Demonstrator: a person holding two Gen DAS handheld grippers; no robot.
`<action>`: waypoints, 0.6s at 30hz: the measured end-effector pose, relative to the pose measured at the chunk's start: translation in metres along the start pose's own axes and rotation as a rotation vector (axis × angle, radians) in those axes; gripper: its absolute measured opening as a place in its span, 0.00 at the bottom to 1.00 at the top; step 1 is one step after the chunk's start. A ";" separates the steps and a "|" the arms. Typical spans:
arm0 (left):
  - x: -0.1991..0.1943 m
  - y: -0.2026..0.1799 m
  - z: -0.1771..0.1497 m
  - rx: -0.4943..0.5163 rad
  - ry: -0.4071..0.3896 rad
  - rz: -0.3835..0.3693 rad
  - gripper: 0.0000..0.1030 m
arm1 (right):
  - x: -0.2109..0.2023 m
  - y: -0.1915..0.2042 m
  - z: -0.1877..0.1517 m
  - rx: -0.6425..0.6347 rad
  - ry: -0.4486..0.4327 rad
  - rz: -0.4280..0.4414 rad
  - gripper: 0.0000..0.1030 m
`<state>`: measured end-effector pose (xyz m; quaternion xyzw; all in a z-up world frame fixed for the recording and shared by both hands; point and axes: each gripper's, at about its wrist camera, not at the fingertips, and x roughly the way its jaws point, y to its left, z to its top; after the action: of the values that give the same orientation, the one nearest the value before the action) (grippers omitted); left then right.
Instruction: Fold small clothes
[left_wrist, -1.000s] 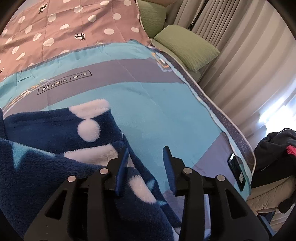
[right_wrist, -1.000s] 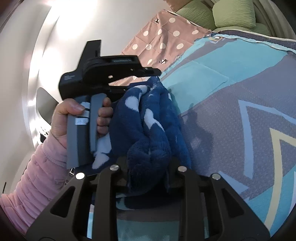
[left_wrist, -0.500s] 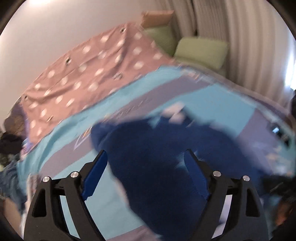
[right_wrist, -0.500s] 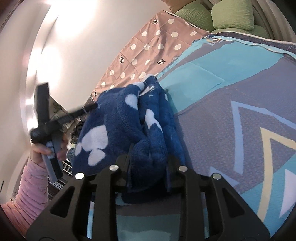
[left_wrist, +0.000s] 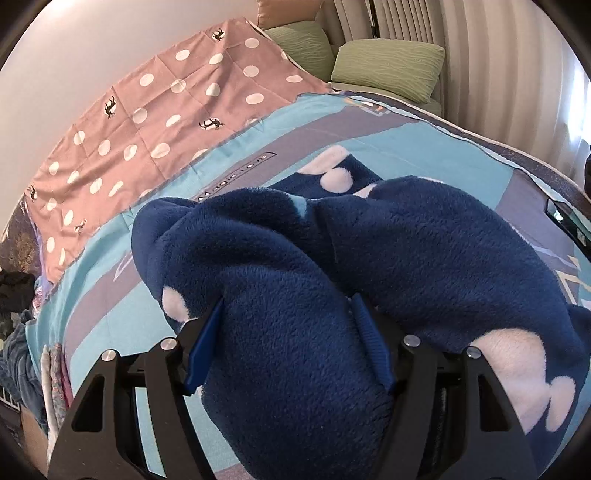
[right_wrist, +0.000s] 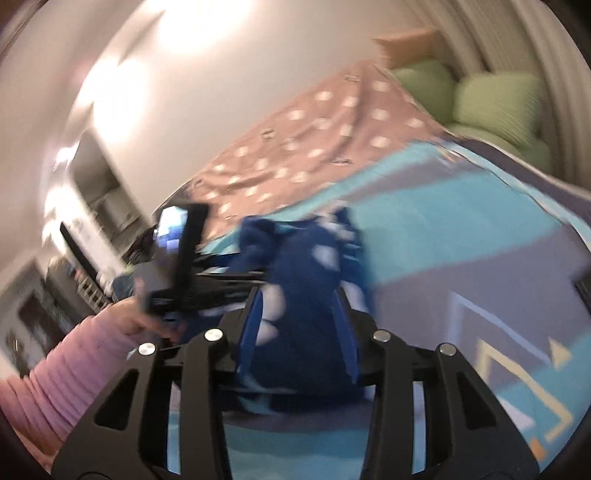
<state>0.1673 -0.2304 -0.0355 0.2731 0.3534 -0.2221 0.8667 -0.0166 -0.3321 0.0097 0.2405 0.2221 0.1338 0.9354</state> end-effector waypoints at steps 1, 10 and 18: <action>0.000 -0.002 0.000 0.004 -0.006 0.011 0.66 | 0.014 0.006 0.000 -0.007 0.035 0.013 0.38; 0.003 -0.005 -0.011 -0.023 -0.069 0.008 0.68 | 0.075 -0.001 -0.031 -0.073 0.226 -0.283 0.08; -0.006 0.001 -0.019 -0.072 -0.125 0.013 0.69 | 0.082 0.004 -0.030 -0.141 0.245 -0.315 0.09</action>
<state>0.1551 -0.2165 -0.0421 0.2295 0.3048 -0.2200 0.8978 0.0393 -0.2878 -0.0400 0.1187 0.3592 0.0294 0.9252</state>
